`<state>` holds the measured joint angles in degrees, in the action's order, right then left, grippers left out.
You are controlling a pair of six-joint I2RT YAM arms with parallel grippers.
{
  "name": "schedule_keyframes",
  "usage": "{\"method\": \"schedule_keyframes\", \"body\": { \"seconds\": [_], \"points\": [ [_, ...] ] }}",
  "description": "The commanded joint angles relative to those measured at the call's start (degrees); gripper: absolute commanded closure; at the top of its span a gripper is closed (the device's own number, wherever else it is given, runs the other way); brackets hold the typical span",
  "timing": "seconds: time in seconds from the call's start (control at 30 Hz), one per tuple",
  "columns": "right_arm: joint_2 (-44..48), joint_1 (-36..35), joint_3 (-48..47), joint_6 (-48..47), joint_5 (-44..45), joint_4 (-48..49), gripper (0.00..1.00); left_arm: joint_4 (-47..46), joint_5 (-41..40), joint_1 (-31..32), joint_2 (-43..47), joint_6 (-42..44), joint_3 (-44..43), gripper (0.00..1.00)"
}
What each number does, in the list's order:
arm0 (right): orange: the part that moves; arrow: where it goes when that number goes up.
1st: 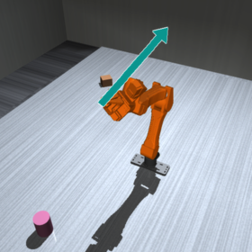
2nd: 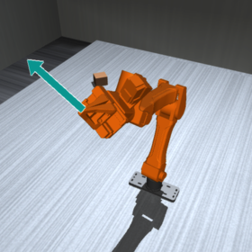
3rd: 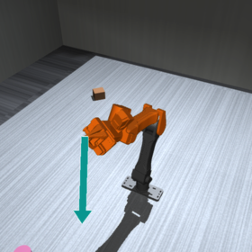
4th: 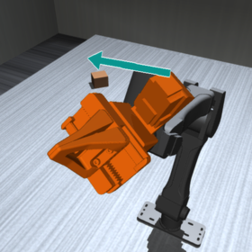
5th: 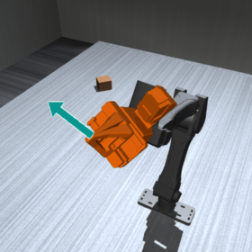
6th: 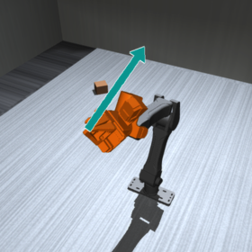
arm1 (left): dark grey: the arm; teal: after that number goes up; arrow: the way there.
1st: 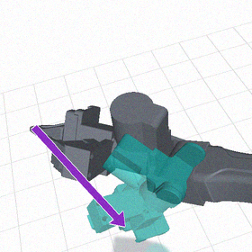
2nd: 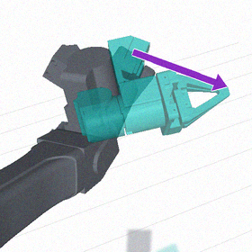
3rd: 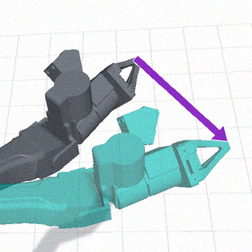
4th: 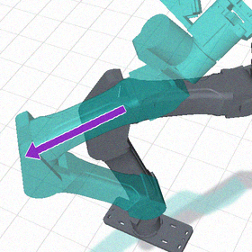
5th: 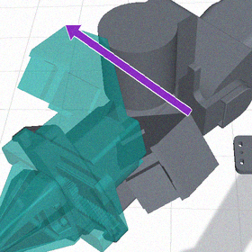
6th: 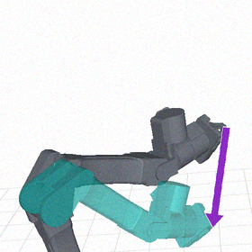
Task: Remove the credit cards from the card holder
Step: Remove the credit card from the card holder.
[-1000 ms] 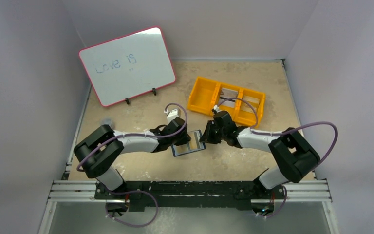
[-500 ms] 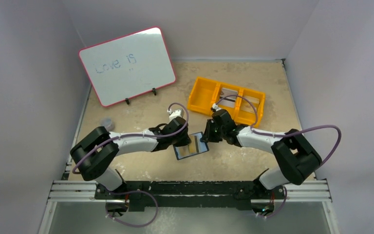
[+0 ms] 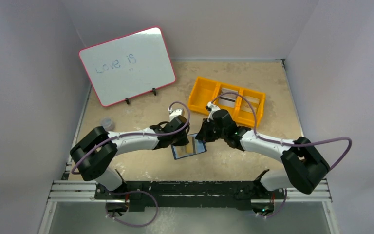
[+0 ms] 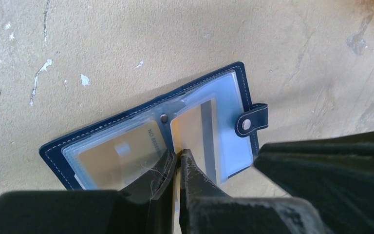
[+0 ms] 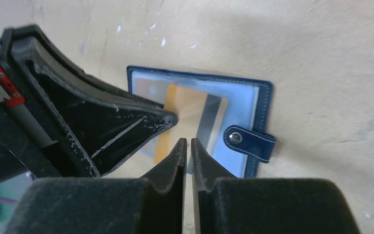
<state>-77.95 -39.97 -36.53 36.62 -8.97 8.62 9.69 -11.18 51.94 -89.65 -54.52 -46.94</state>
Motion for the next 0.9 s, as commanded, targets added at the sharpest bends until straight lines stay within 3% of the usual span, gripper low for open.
{"method": "schedule_keyframes", "body": {
  "seconds": [0.0, 0.2, 0.3, 0.53, 0.87],
  "points": [
    [-4.43, -2.72, -0.04, -2.74, -4.66, 2.28, 0.97, -0.17, -3.00, 0.28, 0.94, -0.61, 2.00, 1.00],
    [-12.19, -4.49, -0.46, -2.78, -4.20, 2.65, 1.00, -1.85, -3.68, 0.29, 1.27, -1.69, 3.28, 1.00],
    [-14.82, -4.59, -1.31, -0.92, 3.06, -1.77, 1.00, -1.48, -3.82, 0.35, 1.28, -1.77, 3.53, 1.00],
    [-19.79, -4.59, -2.40, 1.07, 6.51, -4.71, 1.00, 4.13, -8.63, 0.18, 4.38, 0.38, 3.19, 1.00],
    [-18.60, -4.59, -1.16, 1.81, 5.22, -4.33, 1.00, 6.35, -9.41, 0.00, 5.33, 1.52, 2.93, 1.00]
  ]
}}
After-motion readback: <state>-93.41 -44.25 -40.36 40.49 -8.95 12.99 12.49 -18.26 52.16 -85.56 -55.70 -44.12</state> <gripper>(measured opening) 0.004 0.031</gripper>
